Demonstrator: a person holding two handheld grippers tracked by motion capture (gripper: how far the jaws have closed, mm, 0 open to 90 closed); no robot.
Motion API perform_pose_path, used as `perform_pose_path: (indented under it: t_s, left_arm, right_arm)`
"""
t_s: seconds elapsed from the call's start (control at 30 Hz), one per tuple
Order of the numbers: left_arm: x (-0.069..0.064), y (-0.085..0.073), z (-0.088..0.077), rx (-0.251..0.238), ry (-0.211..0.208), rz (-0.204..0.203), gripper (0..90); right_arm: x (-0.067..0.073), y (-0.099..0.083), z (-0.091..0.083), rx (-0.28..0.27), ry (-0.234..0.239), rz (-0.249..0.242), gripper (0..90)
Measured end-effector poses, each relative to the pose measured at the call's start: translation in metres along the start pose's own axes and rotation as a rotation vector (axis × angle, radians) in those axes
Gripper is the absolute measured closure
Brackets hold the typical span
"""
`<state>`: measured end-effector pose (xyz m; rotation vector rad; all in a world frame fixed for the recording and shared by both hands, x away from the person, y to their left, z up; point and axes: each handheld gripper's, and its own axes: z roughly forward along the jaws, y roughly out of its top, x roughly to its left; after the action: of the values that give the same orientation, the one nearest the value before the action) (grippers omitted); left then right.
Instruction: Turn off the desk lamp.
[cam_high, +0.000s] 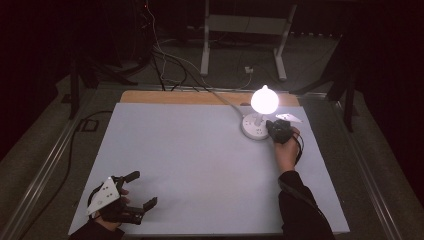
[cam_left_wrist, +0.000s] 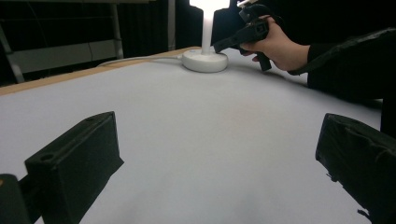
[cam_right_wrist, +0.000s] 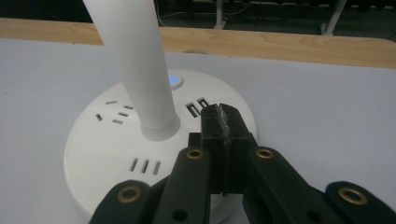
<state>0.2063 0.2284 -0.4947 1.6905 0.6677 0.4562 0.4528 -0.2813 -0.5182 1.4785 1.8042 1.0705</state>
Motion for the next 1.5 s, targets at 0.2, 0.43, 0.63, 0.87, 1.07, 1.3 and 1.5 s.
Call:
perform_pose_path:
  t_s: [0.2, 0.43, 0.63, 0.87, 1.07, 1.3, 1.5]
  left_arm:
    - [0.0, 0.0, 0.0, -0.002, -0.001, 0.002, 0.5]
    - [0.0, 0.0, 0.0, 0.0, -0.002, 0.005, 0.5]
    - [-0.001, 0.001, 0.0, -0.001, -0.004, 0.01, 0.5]
    - [-0.002, 0.001, 0.0, -0.004, -0.005, 0.009, 0.5]
    - [-0.002, 0.001, 0.0, 0.001, -0.009, 0.014, 0.5]
    - [-0.002, 0.001, 0.001, 0.007, -0.011, 0.017, 0.5]
    - [-0.002, 0.001, 0.001, 0.006, -0.014, 0.015, 0.5]
  right_arm:
    - [0.001, 0.007, -0.007, -0.011, -0.016, -0.021, 79.0]
    - [-0.004, 0.014, -0.027, -0.072, -0.007, -0.012, 49.4]
    - [-0.009, 0.018, -0.043, -0.022, 0.022, -0.012, 22.2]
    - [-0.009, 0.015, -0.062, 0.022, 0.081, -0.031, 0.4]
    - [-0.006, 0.007, -0.087, -0.042, 0.145, -0.032, 0.0]
    - [0.003, -0.008, -0.109, -0.082, 0.204, -0.057, 0.0]
    - [0.011, -0.023, -0.129, -0.083, 0.256, -0.06, 0.0]
